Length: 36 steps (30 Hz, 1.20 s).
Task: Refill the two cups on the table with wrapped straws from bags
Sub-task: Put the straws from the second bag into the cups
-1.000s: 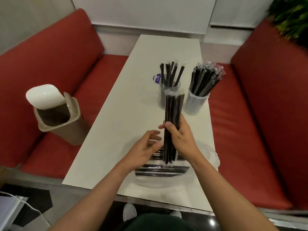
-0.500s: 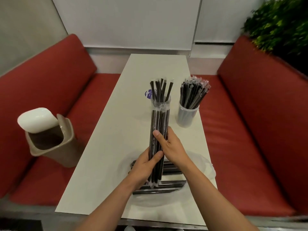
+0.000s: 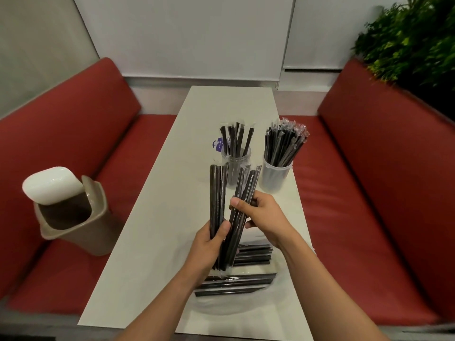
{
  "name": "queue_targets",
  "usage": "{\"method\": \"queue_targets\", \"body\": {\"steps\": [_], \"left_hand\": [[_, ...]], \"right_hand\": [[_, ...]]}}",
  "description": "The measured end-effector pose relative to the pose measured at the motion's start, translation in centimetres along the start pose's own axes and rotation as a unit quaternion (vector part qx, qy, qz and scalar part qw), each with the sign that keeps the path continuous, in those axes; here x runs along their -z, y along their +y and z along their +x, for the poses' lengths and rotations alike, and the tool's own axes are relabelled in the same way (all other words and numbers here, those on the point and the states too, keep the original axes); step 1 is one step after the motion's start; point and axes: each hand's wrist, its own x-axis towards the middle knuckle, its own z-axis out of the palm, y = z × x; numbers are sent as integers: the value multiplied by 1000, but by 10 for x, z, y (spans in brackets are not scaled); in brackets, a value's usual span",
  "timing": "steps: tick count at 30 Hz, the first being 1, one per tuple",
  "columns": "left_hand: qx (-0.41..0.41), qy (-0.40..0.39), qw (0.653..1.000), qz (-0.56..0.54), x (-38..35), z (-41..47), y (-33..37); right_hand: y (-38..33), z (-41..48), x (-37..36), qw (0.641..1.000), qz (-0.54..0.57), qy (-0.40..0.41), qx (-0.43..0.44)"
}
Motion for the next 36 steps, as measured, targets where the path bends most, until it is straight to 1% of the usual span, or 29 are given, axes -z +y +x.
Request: {"method": "queue_targets", "body": {"steps": [2,7,8,10,13,18,20,21,23,25,27,29,30,32,34,36], "left_hand": [[15,-8,1000,-3,2,1,1],[17,-11,999,29,4,7,4],[18,-7,999,29,4,8,5],[13,-6,999,35,7,11,7],[-3,-1,997,79,14,16,6],[8,-10,997,75,13,22,8],[11,-2,998,56,13,26,10],[15,15,999,32,14,29,11],[19,67,997,-20,22,39,14],[-3,104,994,-14,35,48,18],[-28,111,993,25,46,53,24],[-40,106,992,53,52,56,30],[-41,97,993,54,53,58,32],[-39,72,996,34,53,61,34],[-40,46,998,16,50,64,35],[-51,29,998,21,46,67,38]], "right_hand": [[0,1,4,1000,-7,18,-2],[2,5,-1,997,-16,67,18],[1,6,-2,997,-17,65,21],[-3,8,-1,999,-21,37,12],[-10,11,6,999,-31,-9,-16],[-9,24,4,996,-81,22,-18],[-13,29,2,995,-97,34,-11],[-17,33,3,993,-108,41,-4],[-32,45,9,986,-140,83,38],[-56,61,18,964,-165,175,113],[-87,74,25,930,-139,280,195],[-111,87,27,899,-91,350,247],[-117,94,27,891,-76,363,264],[-118,111,24,890,-80,357,274],[-109,131,19,900,-110,342,249],[-97,149,16,907,-133,331,223]]}}
